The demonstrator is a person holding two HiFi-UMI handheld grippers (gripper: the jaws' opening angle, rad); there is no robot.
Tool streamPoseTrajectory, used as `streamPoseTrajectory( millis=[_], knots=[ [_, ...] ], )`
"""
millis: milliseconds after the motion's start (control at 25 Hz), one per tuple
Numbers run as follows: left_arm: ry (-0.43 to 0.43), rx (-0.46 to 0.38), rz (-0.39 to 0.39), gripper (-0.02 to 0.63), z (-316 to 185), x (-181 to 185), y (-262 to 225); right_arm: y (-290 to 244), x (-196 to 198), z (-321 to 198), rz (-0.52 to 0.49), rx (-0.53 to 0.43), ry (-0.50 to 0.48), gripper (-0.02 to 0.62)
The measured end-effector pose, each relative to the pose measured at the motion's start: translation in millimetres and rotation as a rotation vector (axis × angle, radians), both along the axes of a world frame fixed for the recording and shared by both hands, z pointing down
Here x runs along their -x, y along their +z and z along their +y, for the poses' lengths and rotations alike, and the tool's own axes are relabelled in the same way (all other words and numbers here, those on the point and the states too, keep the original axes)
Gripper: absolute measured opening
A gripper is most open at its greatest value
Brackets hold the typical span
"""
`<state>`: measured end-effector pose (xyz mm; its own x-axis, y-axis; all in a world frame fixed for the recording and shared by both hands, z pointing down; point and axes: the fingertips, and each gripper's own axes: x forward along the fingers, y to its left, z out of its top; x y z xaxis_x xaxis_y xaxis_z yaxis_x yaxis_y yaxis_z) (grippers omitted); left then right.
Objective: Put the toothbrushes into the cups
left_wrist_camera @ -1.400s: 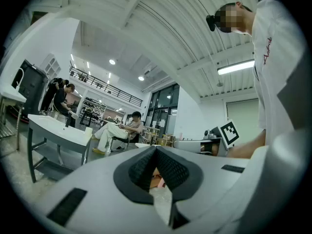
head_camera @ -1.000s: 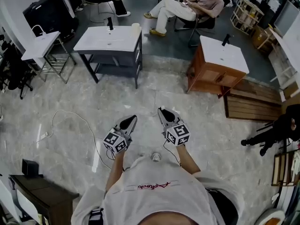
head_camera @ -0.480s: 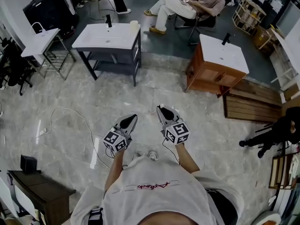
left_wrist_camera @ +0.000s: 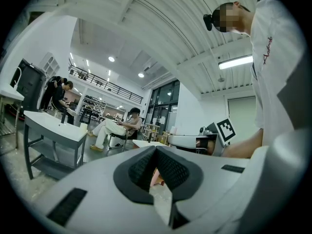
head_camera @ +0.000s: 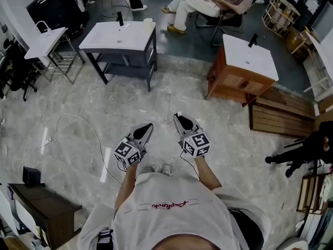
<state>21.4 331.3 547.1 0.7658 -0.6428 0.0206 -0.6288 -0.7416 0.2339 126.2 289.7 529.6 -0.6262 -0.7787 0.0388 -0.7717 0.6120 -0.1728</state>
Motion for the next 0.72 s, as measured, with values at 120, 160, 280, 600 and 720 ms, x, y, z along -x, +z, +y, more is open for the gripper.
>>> streamPoseTrajectory(
  millis=[120,160,280,600,720],
  knots=[
    [-0.001,0.001,0.0,0.014,-1,-7,1,1,-5,-2,0.0,0.001,-0.005,0.026],
    [-0.001,0.0,0.0,0.014,-2,-9,0,1,-7,-3,0.0,0.0,-0.006,0.026],
    [-0.001,-0.005,-0.004,0.014,-3,-13,1,3,-12,-4,-0.004,-0.001,-0.005,0.026],
    [-0.008,-0.005,-0.002,0.014,-5,-19,4,8,-17,-5,-0.006,0.003,-0.007,0.026],
    [-0.007,-0.005,-0.001,0.014,-7,-21,5,10,-18,-6,-0.004,0.003,-0.008,0.026]
  ],
)
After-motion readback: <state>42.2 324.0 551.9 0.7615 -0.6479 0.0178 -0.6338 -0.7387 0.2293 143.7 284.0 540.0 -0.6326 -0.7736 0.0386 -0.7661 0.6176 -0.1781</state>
